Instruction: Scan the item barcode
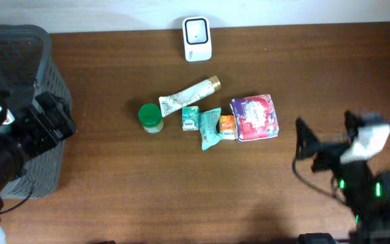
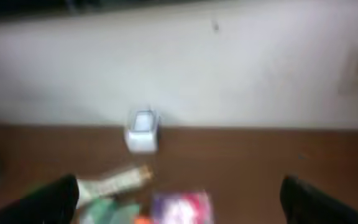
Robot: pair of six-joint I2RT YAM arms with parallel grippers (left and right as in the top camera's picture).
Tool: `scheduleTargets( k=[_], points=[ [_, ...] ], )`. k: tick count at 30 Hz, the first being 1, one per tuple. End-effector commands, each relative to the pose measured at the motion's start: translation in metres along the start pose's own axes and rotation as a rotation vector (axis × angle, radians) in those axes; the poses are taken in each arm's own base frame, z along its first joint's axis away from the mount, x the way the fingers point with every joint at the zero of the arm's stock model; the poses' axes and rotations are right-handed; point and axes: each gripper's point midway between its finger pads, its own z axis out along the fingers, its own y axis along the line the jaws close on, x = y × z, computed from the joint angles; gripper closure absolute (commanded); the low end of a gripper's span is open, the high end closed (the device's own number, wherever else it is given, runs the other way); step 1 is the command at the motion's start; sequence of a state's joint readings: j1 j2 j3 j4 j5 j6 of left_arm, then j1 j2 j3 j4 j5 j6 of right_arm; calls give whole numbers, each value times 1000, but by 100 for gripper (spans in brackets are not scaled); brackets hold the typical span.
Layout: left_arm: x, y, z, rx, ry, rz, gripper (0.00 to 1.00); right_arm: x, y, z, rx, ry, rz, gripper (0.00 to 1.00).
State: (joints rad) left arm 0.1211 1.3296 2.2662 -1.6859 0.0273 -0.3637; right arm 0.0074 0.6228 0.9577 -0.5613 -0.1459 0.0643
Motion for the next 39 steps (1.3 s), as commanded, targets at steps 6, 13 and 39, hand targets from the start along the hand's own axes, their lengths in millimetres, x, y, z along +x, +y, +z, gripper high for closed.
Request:
scheduleTargets(
  k=[6, 13, 39],
  points=[
    [1, 0, 0, 1, 3, -15, 1, 14, -1, 90, -59, 513, 6, 1],
    [1, 0, 0, 1, 3, -15, 1, 125, -35, 161, -10, 883, 186, 1],
    [1, 0, 0, 2, 3, -14, 1, 288, -33, 183, -527, 1099, 519, 33]
  ],
)
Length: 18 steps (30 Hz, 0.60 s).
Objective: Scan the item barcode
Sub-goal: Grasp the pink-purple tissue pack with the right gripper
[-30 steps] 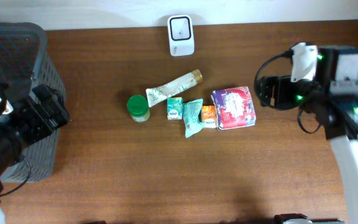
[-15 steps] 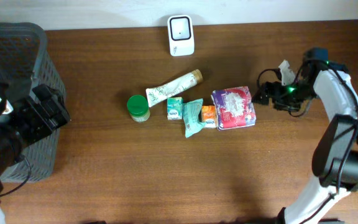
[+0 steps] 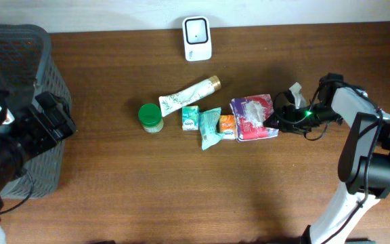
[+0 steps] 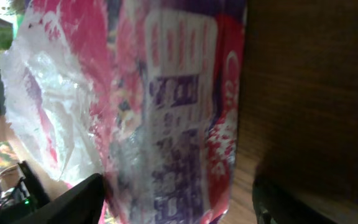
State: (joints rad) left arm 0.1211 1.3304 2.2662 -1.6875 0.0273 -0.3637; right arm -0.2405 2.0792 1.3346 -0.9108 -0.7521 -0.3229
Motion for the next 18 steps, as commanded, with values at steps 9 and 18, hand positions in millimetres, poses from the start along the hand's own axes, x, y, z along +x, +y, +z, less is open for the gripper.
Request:
scheduleTargets(
  k=[9, 18],
  points=[
    [0, 0, 0, 2, 1, -14, 1, -23, 51, -34, -117, -49, -21, 96],
    [0, 0, 0, 2, 1, -14, 1, -24, 26, -65, 182, -19, 42, 29]
  ],
)
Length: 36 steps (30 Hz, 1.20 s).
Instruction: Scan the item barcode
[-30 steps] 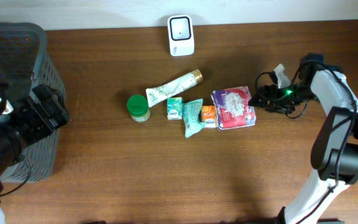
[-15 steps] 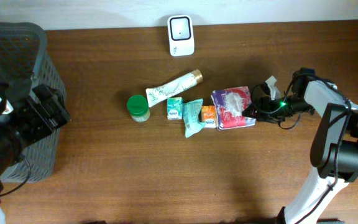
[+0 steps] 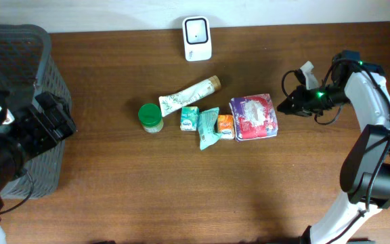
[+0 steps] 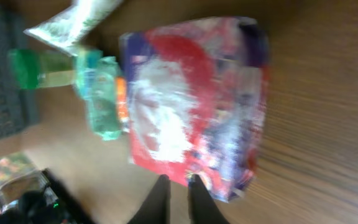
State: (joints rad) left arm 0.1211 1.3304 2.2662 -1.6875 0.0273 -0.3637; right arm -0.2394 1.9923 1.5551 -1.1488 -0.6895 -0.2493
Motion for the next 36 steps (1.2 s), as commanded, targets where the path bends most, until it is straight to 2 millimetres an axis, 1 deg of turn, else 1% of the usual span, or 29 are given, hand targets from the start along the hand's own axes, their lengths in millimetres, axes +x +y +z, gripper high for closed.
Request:
scheduleTargets(
  k=[1, 2, 3, 4, 5, 6, 9, 11, 12, 13, 14, 15, 16, 17, 19, 20, 21, 22, 23, 25, 26, 28, 29, 30, 31, 34, 35, 36],
  points=[
    [0, 0, 0, 2, 1, -14, 1, 3, -16, 0, 107, 15, 16, 20],
    [0, 0, 0, 2, 1, -14, 1, 4, -19, 3, 105, 20, 20, 14],
    [0, 0, 0, 2, 1, -14, 1, 7, -22, 10, 103, 31, 25, 13],
    [0, 0, 0, 2, 1, -15, 1, 13, -25, 22, 86, 47, 29, 13],
    [0, 0, 0, 2, 1, -15, 1, 15, -24, 27, 73, 53, 29, 13],
    [0, 0, 0, 3, 1, -14, 1, 23, -21, 44, 34, 62, 20, 13],
    [0, 0, 0, 2, 1, -15, 1, 34, -22, 72, 29, 68, -26, 13],
    [0, 0, 0, 2, 1, -14, 1, 43, -24, 86, 28, 74, -46, 14],
    [0, 0, 0, 3, 1, -14, 1, 47, -25, 92, 28, 78, -53, 26],
    [0, 0, 0, 2, 1, -14, 1, 50, -25, 94, 27, 82, -52, 43],
    [0, 0, 0, 2, 1, -14, 1, 51, -25, 94, 27, 86, -26, 70],
    [0, 0, 0, 2, 1, -14, 1, 47, -21, 91, 13, 73, -9, 89],
    [0, 0, 0, 2, 1, -14, 1, 43, -19, 87, 12, 63, -14, 96],
    [0, 0, 0, 3, 1, -14, 1, 37, -15, 82, 13, 57, -20, 96],
    [0, 0, 0, 3, 1, -14, 1, 21, -2, 64, 15, 45, -30, 96],
    [0, 0, 0, 2, 1, -14, 1, 4, 11, 44, 24, 32, -43, 96],
    [0, 0, 0, 2, 1, -14, 1, -4, 15, 32, 52, 26, -50, 96],
    [0, 0, 0, 2, 1, -15, 1, -14, 17, 15, 119, 23, -60, 96],
    [0, 0, 0, 2, 1, -14, 1, -21, 14, -2, 212, 21, -53, 96],
    [0, 0, 0, 3, 1, -14, 1, -28, -7, -31, 466, 2, 43, 96],
    [0, 0, 0, 2, 1, -14, 1, -27, -24, -50, 662, -19, 135, 96],
    [0, 0, 0, 2, 1, -15, 1, -14, -44, -74, 934, -45, 267, 96],
    [0, 0, 0, 2, 1, -14, 1, -8, -48, -82, 1038, -54, 307, 96],
    [0, 0, 0, 3, 1, -14, 1, -5, -48, -85, 1096, -55, 311, 96],
    [0, 0, 0, 2, 1, -14, 1, -3, -45, -82, 1131, -48, 291, 96],
    [0, 0, 0, 2, 1, -14, 1, 2, -41, -64, 1164, -12, 233, 96],
    [0, 0, 0, 2, 1, -15, 1, 5, -43, -54, 1186, 4, 208, 96],
    [0, 0, 0, 2, 1, -14, 1, 7, -44, -49, 1198, 12, 194, 96]
  ],
)
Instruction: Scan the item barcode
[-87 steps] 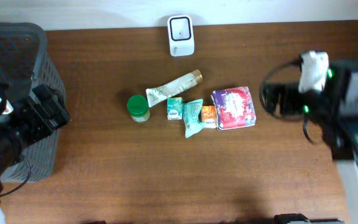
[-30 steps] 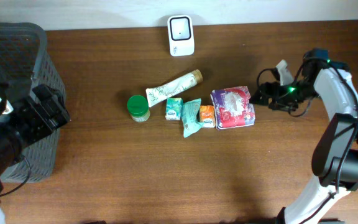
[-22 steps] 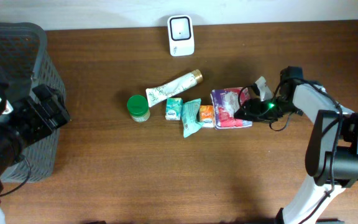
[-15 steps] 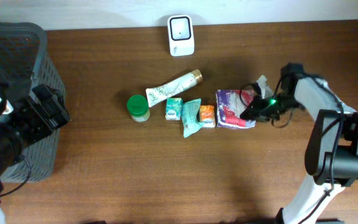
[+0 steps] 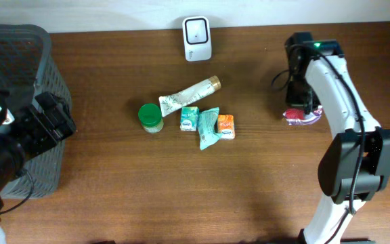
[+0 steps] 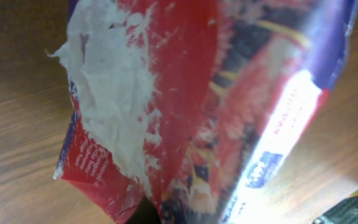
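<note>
The red and purple crinkly packet (image 5: 299, 116) hangs from my right gripper (image 5: 296, 108), right of the item cluster and apart from it. In the right wrist view the packet (image 6: 191, 106) fills the frame, with a torn white patch on it. Only a dark bit of my right gripper (image 6: 157, 214) shows at the bottom edge, shut on the packet's lower edge. No barcode shows clearly. The white scanner (image 5: 197, 38) stands at the table's back edge, left of the right arm. The left arm (image 5: 42, 125) rests at the far left; its fingers cannot be made out.
A green-lidded jar (image 5: 150, 116), a cream tube (image 5: 189, 95), a small teal box (image 5: 190, 118), a teal sachet (image 5: 210, 128) and an orange box (image 5: 226, 126) lie clustered mid-table. A dark mesh basket (image 5: 19, 54) stands at the left edge.
The packet has left its place at the right end of the cluster. It now hangs in my right gripper, further right and nearer the back. The right arm has swung toward the back of the table.
First my right gripper stood open near the table's front right, away from the items. Then it was low and open beside the packet's right edge. Then its fingers were close together at that edge. Now it holds the packet clear of the cluster.
</note>
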Robot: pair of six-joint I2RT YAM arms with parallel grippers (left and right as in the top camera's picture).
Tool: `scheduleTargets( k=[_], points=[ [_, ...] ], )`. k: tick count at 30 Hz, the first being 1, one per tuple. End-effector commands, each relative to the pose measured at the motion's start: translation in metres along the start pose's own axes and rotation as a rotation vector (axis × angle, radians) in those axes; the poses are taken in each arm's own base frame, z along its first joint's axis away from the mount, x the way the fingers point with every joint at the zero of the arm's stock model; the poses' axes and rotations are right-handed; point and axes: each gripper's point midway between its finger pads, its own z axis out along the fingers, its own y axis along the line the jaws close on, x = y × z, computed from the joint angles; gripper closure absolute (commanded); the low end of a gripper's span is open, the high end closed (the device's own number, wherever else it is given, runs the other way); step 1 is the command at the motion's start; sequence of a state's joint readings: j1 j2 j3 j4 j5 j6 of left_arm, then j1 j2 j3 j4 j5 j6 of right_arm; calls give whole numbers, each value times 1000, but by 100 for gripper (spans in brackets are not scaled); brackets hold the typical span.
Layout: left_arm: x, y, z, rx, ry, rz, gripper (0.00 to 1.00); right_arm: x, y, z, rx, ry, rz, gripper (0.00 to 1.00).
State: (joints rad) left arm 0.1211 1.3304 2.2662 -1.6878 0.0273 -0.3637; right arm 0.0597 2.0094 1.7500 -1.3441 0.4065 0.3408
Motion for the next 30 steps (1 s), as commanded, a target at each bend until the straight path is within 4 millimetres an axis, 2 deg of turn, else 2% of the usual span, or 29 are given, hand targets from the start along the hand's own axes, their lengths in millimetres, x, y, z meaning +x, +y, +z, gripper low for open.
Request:
scheduleTargets(
  k=[1, 3, 6, 7, 8, 10, 12, 16, 19, 21, 23, 25, 27, 30],
  points=[
    [0, 0, 0, 3, 1, -14, 1, 8, 8, 15, 112, -26, -35, 96],
    [0, 0, 0, 3, 0, -14, 1, 17, 28, 26, 104, -33, -74, 96],
    [0, 0, 0, 2, 1, -14, 1, 25, 63, 16, 60, -64, -152, 93],
    [0, 0, 0, 2, 1, -15, 1, 27, 76, 10, 49, -84, -205, 82],
    [0, 0, 0, 2, 1, -14, 1, 31, 96, 1, 36, -121, -256, 67],
    [0, 0, 0, 3, 0, -14, 1, 38, 126, -14, 4, -176, -314, 31],
    [0, 0, 0, 2, 1, -14, 1, 40, 149, -34, -32, -227, -352, 11],
    [0, 0, 0, 2, 1, -14, 1, 36, 170, -77, -126, -282, -399, 3],
    [0, 0, 0, 3, 1, -14, 1, 23, 160, -98, -144, -302, -375, 0],
    [0, 0, 0, 3, 0, -14, 1, 7, 139, -101, -141, -300, -327, 1],
    [0, 0, 0, 3, 0, -14, 1, -4, 115, -90, -125, -267, -295, 1],
    [0, 0, 0, 2, 1, -14, 1, -16, 78, -68, -154, -184, -192, 1],
    [0, 0, 0, 3, 0, -15, 1, -20, 61, -51, -329, -87, -140, 1],
    [0, 0, 0, 2, 1, -14, 1, -17, 54, -43, -773, -4, -183, 1]
  ],
)
